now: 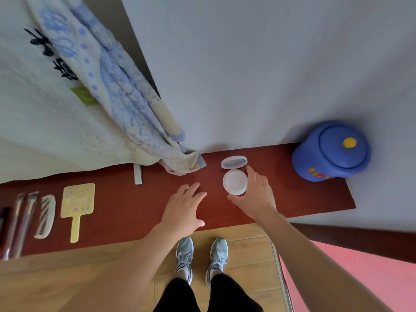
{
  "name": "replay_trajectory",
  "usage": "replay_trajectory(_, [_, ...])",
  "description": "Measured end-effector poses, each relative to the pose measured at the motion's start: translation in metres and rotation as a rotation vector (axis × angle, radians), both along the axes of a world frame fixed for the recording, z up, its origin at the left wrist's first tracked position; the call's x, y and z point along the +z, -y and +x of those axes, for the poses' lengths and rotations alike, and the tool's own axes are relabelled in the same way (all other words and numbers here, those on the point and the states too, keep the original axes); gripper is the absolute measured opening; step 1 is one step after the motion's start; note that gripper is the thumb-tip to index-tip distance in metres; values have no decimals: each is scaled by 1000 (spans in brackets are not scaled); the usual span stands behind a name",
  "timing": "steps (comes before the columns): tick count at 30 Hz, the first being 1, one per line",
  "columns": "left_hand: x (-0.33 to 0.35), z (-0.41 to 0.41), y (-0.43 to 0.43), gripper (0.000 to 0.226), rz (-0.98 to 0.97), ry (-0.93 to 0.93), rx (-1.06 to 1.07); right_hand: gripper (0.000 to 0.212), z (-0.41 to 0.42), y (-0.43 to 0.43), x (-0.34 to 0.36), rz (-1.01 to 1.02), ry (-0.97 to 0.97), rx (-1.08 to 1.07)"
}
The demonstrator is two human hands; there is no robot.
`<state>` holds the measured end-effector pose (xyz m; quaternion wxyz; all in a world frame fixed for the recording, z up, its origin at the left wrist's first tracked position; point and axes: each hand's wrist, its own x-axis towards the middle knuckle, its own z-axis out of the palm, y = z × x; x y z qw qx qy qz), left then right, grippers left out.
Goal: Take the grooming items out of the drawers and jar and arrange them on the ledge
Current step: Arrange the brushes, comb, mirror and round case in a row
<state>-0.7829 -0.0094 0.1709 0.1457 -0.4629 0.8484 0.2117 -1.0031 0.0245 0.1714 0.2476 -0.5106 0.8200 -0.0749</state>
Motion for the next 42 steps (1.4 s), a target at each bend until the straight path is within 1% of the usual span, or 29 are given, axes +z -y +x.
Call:
replay_trajectory(5, [0, 0, -1, 86, 4, -13, 31, 99, -2, 3, -10, -94, 72, -28])
replay_trajectory(11, [-1, -2, -4, 87, 13, -20, 70, 80, -2, -3, -14, -183, 124, -35])
replay_trajectory(15, [-1, -1, -5, 86, 4, -31, 75, 76, 0, -4, -14, -223, 158, -35])
replay_trajectory(23, [0, 10, -9, 80, -35, -74, 49, 74, 11, -10, -7, -254, 136, -44])
replay_trajectory(27, [1, 34, -15, 76, -42, -85, 45, 74, 30, -14, 1, -241, 124, -25])
replay_trajectory(32, [2, 73, -19, 75, -40, -89, 114, 76, 66, -19, 9, -235, 135, 19])
replay_trajectory(42, [8, 187, -24, 72, -29, -15, 267, 75, 159, -13, 22, -242, 177, 119])
